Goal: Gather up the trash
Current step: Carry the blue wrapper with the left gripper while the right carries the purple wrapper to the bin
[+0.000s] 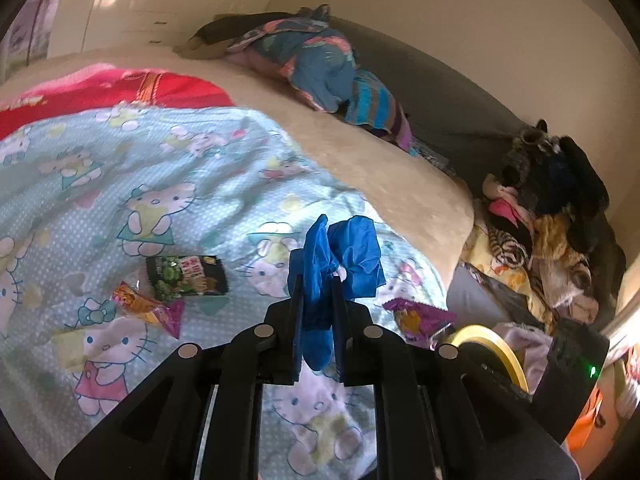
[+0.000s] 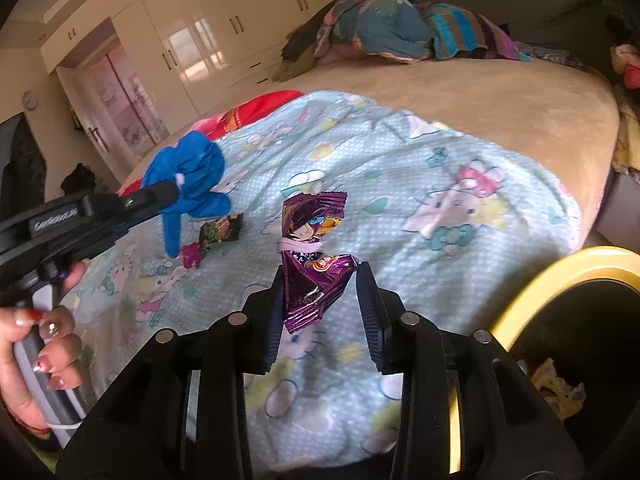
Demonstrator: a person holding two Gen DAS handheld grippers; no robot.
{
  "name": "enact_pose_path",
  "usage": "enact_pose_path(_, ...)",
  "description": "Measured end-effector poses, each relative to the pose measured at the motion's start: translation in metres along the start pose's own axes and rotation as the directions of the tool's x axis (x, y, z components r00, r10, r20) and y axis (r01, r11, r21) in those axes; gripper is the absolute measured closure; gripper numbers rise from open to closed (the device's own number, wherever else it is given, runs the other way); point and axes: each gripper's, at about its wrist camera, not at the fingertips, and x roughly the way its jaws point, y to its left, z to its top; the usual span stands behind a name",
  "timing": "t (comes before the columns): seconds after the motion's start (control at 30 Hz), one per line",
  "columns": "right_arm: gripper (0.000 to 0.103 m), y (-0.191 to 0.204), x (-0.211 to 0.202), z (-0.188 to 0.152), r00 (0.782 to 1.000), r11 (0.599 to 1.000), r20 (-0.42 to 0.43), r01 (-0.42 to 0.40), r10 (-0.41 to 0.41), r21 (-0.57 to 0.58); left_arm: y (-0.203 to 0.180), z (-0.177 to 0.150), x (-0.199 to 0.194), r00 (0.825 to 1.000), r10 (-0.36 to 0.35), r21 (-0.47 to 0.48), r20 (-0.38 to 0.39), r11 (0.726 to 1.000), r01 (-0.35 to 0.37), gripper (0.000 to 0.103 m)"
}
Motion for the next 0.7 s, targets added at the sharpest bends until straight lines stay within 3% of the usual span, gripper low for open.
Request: enact_pose_path(0.7,0.075,-0.070,-0.072,-0.002,0.990,0.986,0.057,0.121,-0.128,0.115,-0.081,-0.030,-0.017,0.996,-0.083,0.201,-0.030,0.976,0.088,0.091)
